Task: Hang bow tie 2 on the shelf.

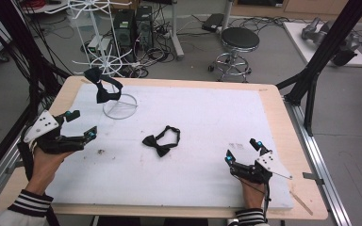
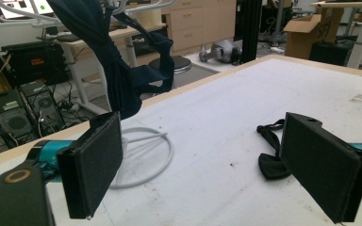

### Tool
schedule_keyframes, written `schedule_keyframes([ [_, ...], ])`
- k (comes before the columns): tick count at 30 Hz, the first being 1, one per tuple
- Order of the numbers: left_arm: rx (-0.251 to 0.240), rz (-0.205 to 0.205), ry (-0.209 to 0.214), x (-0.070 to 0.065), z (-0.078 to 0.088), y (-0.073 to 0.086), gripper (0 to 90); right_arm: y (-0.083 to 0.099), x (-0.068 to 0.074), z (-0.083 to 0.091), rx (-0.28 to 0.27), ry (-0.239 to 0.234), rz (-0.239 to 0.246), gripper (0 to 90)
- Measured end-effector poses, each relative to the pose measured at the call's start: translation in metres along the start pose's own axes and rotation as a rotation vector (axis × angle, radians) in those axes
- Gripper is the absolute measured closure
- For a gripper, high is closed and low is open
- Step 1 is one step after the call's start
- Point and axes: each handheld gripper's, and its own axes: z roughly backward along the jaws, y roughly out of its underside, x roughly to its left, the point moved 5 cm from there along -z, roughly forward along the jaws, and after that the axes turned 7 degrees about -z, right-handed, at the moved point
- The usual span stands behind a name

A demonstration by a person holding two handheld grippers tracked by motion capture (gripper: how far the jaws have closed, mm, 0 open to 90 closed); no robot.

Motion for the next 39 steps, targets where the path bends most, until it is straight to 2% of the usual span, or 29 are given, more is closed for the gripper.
schedule_keyframes([
  [6, 0.025, -0.037, 0.04, -0.006, -0.009, -0.01, 14.6, 0.0, 0.0, 0.0, -0.002, 0.0, 0.003, 2.9],
  [13, 0.061, -0.084, 0.125, -0.017, -0.024, -0.022, 14.7, 0.0, 0.0, 0.0, -0.002, -0.001, 0.002, 2.9],
  [18, 0.081, -0.114, 0.156, -0.026, -0.035, -0.028, 14.9, 0.0, 0.0, 0.0, -0.002, -0.002, 0.0, 2.9],
  [29, 0.11, -0.163, 0.274, -0.047, -0.063, -0.033, 15.3, 0.0, 0.0, 0.0, -0.004, -0.004, -0.005, 2.9],
  [36, 0.154, -0.205, 0.337, -0.052, -0.074, -0.037, 15.3, 0.0, -0.001, 0.0, -0.008, -0.004, 0.0, 2.9],
  [39, 0.173, -0.209, 0.373, -0.053, -0.08, -0.04, 15.3, 0.0, -0.001, 0.0, -0.008, -0.004, 0.0, 2.9],
])
